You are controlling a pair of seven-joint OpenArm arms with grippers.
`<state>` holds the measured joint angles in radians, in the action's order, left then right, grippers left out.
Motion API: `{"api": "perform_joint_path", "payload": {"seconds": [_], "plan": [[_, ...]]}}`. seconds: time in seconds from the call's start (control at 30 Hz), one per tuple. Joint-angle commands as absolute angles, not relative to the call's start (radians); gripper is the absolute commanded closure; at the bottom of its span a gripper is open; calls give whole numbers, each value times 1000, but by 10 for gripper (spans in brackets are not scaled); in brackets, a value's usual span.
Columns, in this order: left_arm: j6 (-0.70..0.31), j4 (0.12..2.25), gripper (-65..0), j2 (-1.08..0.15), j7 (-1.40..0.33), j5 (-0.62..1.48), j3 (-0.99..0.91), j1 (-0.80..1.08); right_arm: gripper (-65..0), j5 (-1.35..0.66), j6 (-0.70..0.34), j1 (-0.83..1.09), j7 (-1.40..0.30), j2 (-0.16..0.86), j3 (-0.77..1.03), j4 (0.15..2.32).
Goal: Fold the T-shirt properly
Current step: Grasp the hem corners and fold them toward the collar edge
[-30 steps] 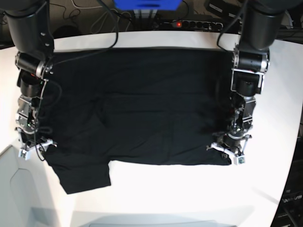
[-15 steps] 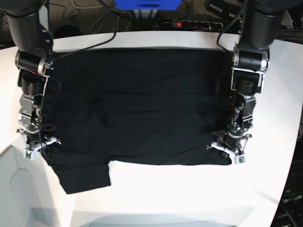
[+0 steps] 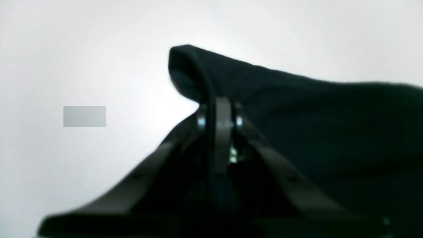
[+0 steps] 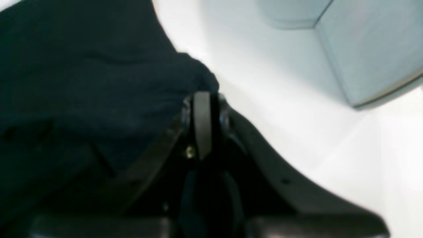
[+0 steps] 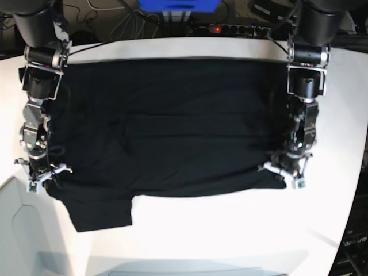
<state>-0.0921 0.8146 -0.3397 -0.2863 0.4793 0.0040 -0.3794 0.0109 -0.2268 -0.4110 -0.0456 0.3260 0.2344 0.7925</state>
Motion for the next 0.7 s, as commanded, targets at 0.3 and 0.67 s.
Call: {"api": "perform_joint_path", "payload": {"seconds": [0.3,0.67], "plan": [[-88,1148,0,-351,-430,475,-160,-265,0,-165,-223,-236,-116,348,243,1181],[-94,1409,0,-341,-469,484,-300,-64,0,-295,-225,36,-216,349,355,1515]]}}
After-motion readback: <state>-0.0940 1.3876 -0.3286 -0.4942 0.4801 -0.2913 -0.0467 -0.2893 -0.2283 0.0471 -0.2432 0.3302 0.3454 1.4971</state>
